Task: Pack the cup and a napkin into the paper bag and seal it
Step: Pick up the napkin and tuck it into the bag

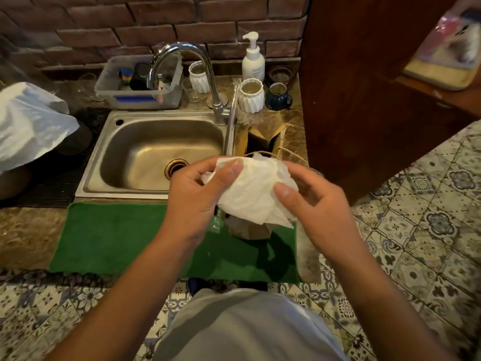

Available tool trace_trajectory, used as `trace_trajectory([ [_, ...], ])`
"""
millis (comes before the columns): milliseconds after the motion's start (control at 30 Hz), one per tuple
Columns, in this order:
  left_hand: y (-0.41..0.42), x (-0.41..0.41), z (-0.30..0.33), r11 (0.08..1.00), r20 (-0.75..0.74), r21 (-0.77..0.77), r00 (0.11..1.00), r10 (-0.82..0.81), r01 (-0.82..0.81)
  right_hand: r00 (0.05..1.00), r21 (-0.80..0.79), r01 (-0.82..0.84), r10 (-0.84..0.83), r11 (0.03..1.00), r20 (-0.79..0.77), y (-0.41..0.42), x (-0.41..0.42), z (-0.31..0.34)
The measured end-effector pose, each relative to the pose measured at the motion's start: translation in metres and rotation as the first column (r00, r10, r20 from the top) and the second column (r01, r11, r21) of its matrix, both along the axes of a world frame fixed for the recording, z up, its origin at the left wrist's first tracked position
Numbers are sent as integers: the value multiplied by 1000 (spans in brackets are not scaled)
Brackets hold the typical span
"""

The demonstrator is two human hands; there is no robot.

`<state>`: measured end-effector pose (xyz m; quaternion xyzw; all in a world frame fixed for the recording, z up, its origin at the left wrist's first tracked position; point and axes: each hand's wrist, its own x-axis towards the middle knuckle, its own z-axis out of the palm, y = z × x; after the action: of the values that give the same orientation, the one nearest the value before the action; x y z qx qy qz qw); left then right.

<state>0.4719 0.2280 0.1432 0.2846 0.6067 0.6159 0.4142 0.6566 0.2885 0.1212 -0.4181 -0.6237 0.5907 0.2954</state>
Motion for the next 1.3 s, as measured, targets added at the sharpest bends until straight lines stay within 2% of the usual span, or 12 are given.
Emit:
trace_trajectory([
  [200,7,11,-8,1000,-37,19,999,-16,17,991,-121,-14,-2,993,-131,0,0,2],
  [367,8,18,-16,999,-76,6,996,-41,41,996,-99,7,-15,995,-83,2,-1,-1],
  [433,10,13,-27,1000,-291,8,957,16,-14,991,-117,91,-102,989,-87,7,4,0],
  [467,11,8,-34,1000,-477,-11,878,18,-27,978,-153,165,-182,974,-102,12,8,1],
  [533,11,1,-48,997,-796,-83,602,-65,-3,926,-213,317,-350,924,-140,27,18,0],
  [600,12,4,-58,983,-902,-178,393,-177,35,881,-244,410,-451,879,-144,39,25,-5],
  [667,13,12,-65,958,-906,-280,315,-283,56,864,-274,442,-487,854,-126,46,28,-14],
  [767,20,19,-70,912,-845,-409,359,-397,44,870,-291,444,-485,848,-86,46,25,-26],
  [900,28,16,-70,919,-814,-394,472,-339,-21,874,-297,444,-481,846,-63,45,22,-35],
  [1000,33,9,-64,916,-722,-396,637,-270,-61,879,-270,443,-473,855,-56,47,18,-36],
  [1167,35,-8,-66,889,-714,-453,623,-319,-65,919,98,393,-395,914,3,56,-9,-28],
  [1300,34,-16,-74,906,-679,-419,680,-276,-50,972,272,195,-223,942,75,58,-46,-34],
])
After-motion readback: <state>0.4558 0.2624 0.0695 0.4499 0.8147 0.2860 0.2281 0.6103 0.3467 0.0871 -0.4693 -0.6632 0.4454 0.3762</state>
